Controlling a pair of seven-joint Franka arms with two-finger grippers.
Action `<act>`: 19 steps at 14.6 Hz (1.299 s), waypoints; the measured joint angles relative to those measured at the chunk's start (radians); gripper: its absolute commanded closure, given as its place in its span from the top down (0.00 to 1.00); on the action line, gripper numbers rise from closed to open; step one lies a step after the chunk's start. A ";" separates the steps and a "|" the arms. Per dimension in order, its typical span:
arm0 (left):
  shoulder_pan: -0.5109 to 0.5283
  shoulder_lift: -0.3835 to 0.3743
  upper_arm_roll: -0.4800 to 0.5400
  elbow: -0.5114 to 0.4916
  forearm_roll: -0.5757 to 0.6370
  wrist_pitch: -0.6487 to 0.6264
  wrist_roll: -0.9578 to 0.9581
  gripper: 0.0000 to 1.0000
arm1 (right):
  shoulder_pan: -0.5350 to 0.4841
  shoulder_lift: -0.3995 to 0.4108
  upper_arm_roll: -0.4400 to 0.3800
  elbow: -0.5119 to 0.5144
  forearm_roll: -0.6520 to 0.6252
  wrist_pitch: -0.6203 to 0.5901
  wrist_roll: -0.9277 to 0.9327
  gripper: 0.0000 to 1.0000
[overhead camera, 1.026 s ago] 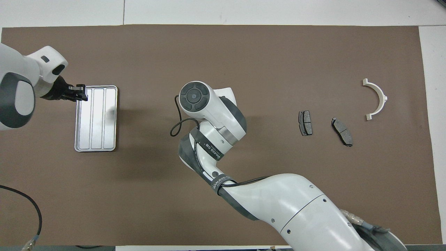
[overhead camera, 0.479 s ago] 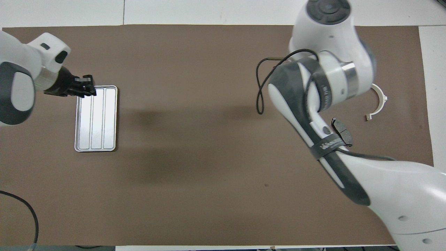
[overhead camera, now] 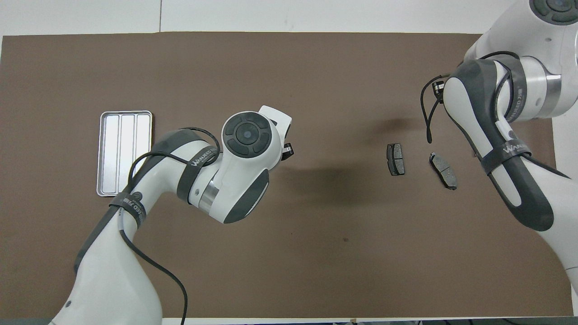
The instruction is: Place bearing gear from tray to pile
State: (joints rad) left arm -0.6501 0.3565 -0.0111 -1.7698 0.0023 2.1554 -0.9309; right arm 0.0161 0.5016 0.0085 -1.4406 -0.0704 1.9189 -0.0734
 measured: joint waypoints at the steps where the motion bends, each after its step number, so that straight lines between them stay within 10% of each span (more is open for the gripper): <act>1: -0.003 0.028 0.000 -0.003 0.000 0.036 -0.011 0.00 | -0.010 0.004 0.000 -0.045 0.000 0.064 -0.002 0.00; 9: -0.003 0.083 0.005 -0.069 0.000 0.185 -0.021 0.00 | -0.023 0.107 0.000 -0.134 0.000 0.306 -0.002 0.00; 10: -0.003 0.082 0.005 -0.071 0.000 0.189 -0.021 0.32 | -0.023 0.107 0.000 -0.134 0.000 0.308 -0.002 0.00; 11: -0.004 0.081 0.005 -0.075 0.000 0.193 -0.021 0.92 | -0.022 0.107 0.000 -0.135 0.000 0.310 -0.002 0.32; 12: -0.004 0.079 0.006 -0.078 0.000 0.197 -0.021 1.00 | -0.023 0.107 0.000 -0.135 0.000 0.310 -0.002 0.91; 16: 0.008 0.044 0.027 -0.051 0.028 0.127 0.005 1.00 | -0.020 0.102 0.004 -0.135 0.000 0.304 -0.002 1.00; 19: 0.145 -0.115 0.045 -0.005 0.055 -0.021 0.190 1.00 | 0.003 0.054 0.010 -0.127 0.001 0.228 0.002 1.00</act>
State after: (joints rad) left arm -0.5055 0.2415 0.0341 -1.7748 0.0572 2.1340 -0.7411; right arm 0.0193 0.5559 0.0187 -1.5674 -0.0692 2.1473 -0.0712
